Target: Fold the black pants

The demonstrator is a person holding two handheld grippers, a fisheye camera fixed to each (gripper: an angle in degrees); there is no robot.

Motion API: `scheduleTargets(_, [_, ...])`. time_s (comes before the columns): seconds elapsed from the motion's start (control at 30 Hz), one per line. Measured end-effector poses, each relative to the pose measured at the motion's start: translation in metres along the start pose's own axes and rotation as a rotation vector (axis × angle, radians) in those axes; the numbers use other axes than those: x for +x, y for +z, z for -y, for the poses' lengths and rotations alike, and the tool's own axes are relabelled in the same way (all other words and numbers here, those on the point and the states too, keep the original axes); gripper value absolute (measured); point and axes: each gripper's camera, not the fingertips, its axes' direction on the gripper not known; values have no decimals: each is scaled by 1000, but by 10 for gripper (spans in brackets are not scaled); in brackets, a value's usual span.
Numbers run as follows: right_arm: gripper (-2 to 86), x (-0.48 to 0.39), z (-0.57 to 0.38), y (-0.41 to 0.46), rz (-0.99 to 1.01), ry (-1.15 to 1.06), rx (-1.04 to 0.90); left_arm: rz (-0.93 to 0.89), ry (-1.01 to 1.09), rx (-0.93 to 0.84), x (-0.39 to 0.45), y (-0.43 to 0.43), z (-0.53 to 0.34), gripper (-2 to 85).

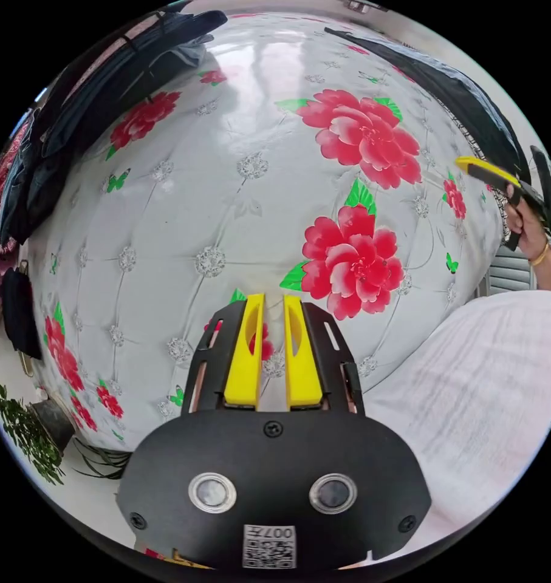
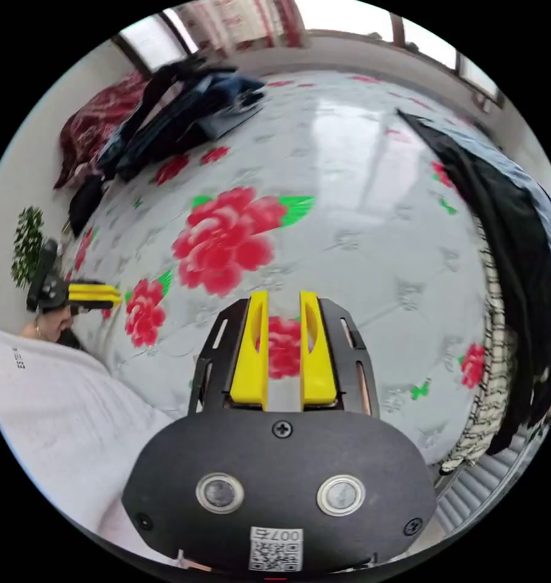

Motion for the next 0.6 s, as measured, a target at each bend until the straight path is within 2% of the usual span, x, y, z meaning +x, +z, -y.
scheduleTargets(0.03, [63,24,-3,-14,-51,54,42,6,-14,4,2,-1,-1,55])
scheduleTargets(0.1, [79,122,-21,-74,-302,284,187,4,-96,24,4,-2,-5,54])
scheduleTargets(0.23, [110,246,-53,-162,-565,540,306,-2,-162,41,5,-3,-9,52])
scheduleTargets(0.33, [122,315,-70,-191,-655,641,242,-23,-178,31,3,-2,-11,52])
scheduleTargets(0.47, [95,381,-91,-148,-419,723,-80,-49,-188,10,-1,3,-13,56])
scheduleTargets(0.53, [68,363,-89,-136,-547,610,-110,-31,-167,1,1,5,-14,56])
scheduleTargets(0.6, [35,341,-82,-117,-777,498,-210,-2,-144,-6,6,9,-17,57])
